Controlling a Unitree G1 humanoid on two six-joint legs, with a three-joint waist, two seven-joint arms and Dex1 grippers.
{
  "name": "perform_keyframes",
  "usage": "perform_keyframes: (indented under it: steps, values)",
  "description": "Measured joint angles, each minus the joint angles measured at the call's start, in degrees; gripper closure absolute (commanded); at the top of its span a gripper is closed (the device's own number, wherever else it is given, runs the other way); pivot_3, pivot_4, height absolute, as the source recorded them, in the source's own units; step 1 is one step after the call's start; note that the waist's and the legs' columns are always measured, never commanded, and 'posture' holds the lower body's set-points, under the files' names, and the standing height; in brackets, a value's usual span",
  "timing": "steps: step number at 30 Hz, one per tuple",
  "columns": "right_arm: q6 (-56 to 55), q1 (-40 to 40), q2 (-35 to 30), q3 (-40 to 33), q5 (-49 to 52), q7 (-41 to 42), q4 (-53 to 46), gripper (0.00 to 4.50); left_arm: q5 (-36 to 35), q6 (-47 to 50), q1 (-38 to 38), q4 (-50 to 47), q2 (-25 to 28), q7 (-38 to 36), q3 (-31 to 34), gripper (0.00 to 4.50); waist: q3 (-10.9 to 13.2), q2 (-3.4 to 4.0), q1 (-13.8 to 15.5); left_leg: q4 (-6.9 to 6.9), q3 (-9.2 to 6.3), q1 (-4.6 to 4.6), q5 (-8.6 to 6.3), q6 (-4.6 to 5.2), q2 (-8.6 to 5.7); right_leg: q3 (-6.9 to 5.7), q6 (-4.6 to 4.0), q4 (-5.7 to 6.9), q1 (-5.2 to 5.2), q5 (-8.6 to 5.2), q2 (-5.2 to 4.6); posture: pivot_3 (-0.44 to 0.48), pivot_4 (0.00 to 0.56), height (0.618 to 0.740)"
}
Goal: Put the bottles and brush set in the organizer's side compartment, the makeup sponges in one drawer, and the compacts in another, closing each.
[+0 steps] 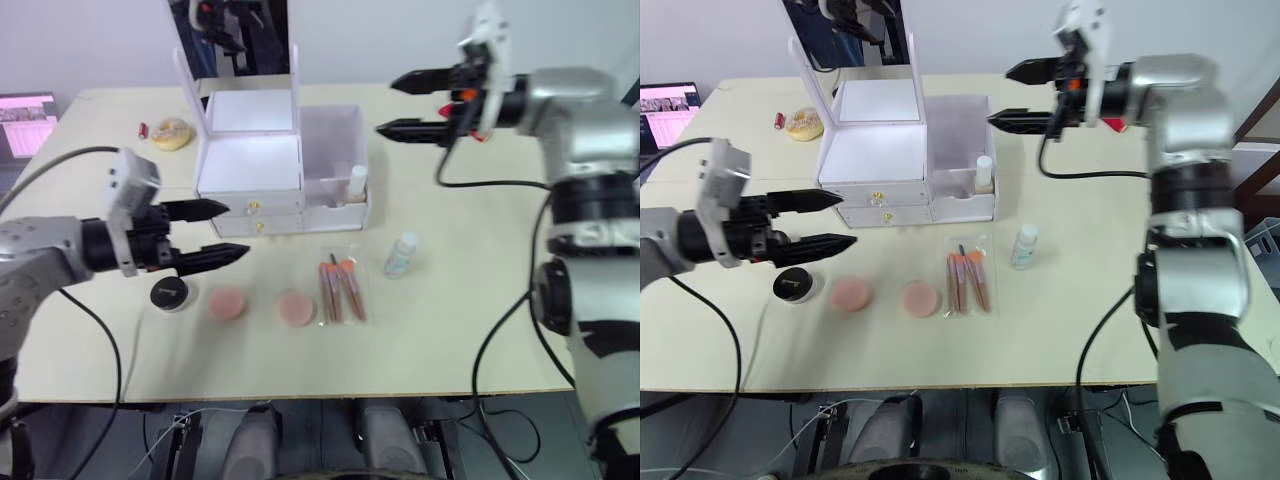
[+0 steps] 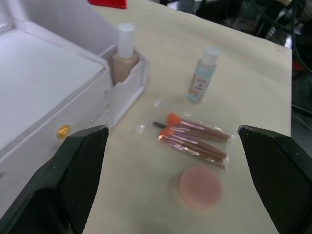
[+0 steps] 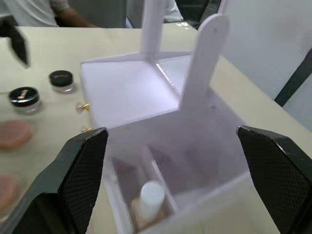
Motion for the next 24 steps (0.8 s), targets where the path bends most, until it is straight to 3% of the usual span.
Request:
perform_keyframes:
  steps: [4, 10, 13, 16, 24]
  values:
    - [11.9, 16.9, -8.6, -6.9, 5.0, -2.9, -16.5, 0.02, 3.9, -4.2, 8.3, 4.4, 1.4, -4.7, 4.9, 0.00, 0.0, 0.02, 0.5, 0.01, 0.03, -0.01, -0.05, 0.10, 0.00, 0.00, -0.07, -0.01, -0.02, -0.07, -0.01, 0.000, 0.150, 0.739]
    - [17.3, 41.2, -12.5, -22.6, 9.7, -7.7, -33.1, 0.02, 8.4, -9.9, 13.4, 10.5, 1.5, -8.0, 10.3, 0.00, 0.0, -0.04, 0.8, 0.18, 0.06, 0.02, -0.05, 0.10, 0.00, 0.01, -0.31, 0.02, 0.05, -0.09, -0.01, 0.000, 0.150, 0.739]
    - [15.0, 51.2, -11.3, -29.8, 10.5, -8.9, -34.6, 0.02, 10.8, -13.2, 14.2, 14.8, 1.5, -9.1, 12.1, 0.00, -0.1, -0.06, 0.9, 0.24, 0.08, 0.09, -0.05, 0.10, 0.00, 0.01, -0.35, 0.01, 0.15, -0.07, -0.01, 0.000, 0.150, 0.739]
    - [9.1, 58.5, -9.0, -32.3, 10.6, -8.7, -34.2, 0.02, 13.4, -17.0, 14.4, 20.3, 1.5, -10.1, 12.4, 0.00, -0.1, -0.07, 0.6, 0.21, 0.09, 0.12, -0.05, 0.10, 0.01, 0.01, -0.35, 0.02, 0.16, -0.08, -0.01, 0.000, 0.150, 0.739]
    - [-5.2, 67.2, -11.2, -37.5, 8.9, -7.0, -18.7, 0.02, 22.0, -30.4, 15.1, 45.7, 3.8, -13.2, 13.2, 0.00, -0.1, -0.06, 0.4, 0.15, 0.14, 0.16, -0.05, 0.10, 0.01, 0.02, -0.35, 0.00, 0.15, -0.09, -0.02, 0.000, 0.150, 0.739]
